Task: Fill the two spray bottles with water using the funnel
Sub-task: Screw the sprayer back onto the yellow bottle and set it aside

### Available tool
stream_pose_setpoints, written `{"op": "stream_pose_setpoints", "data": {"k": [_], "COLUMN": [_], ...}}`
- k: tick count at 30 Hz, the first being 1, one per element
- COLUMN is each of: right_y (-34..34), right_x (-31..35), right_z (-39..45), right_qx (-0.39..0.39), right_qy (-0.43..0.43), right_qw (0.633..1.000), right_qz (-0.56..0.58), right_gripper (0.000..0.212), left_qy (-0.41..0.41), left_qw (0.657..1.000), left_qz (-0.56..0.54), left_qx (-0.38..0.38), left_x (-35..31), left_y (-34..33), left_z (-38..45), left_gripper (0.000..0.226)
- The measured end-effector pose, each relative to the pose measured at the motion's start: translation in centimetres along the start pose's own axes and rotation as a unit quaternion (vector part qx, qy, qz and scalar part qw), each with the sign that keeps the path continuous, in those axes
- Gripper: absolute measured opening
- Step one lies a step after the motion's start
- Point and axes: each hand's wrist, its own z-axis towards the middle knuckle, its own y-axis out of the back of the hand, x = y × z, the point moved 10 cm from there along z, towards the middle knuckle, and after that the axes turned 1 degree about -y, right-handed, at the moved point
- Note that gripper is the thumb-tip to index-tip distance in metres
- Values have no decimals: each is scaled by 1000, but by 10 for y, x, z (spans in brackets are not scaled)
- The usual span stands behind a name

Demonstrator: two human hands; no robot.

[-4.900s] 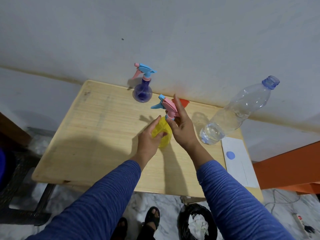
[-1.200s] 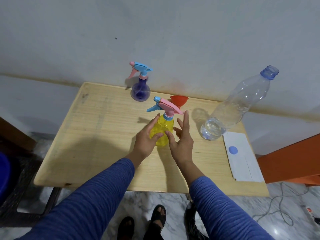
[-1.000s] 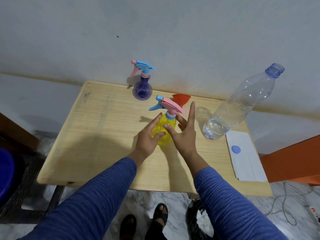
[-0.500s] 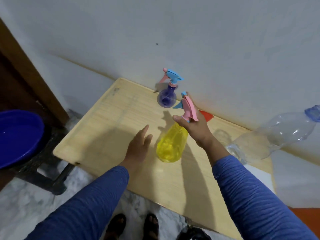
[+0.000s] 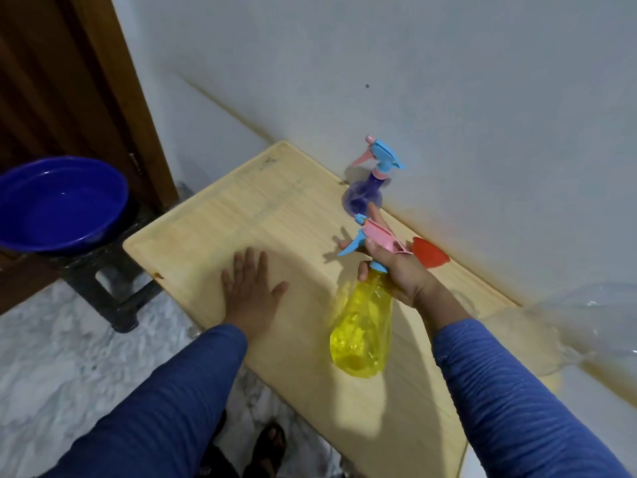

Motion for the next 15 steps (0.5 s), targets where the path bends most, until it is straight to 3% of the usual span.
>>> {"op": "stream_pose_setpoints", "data": {"k": [8,15], "right_y": [-6,11], "right_x": [-8,-17], "right_z": [3,-2], "right_qx": [1,-52], "right_qy": [-65,-98], "right_qw": [997,991], "right_qz": [-33,-71], "right_gripper": [41,38], "left_qy": [9,12], "left_qw": [1000,999], "left_qz": [14,15], "left_qx": [20,40], "left_x": [-1,0], "left_y": [-1,-3], "left_z": [-1,1], "left_gripper": [75,77]}}
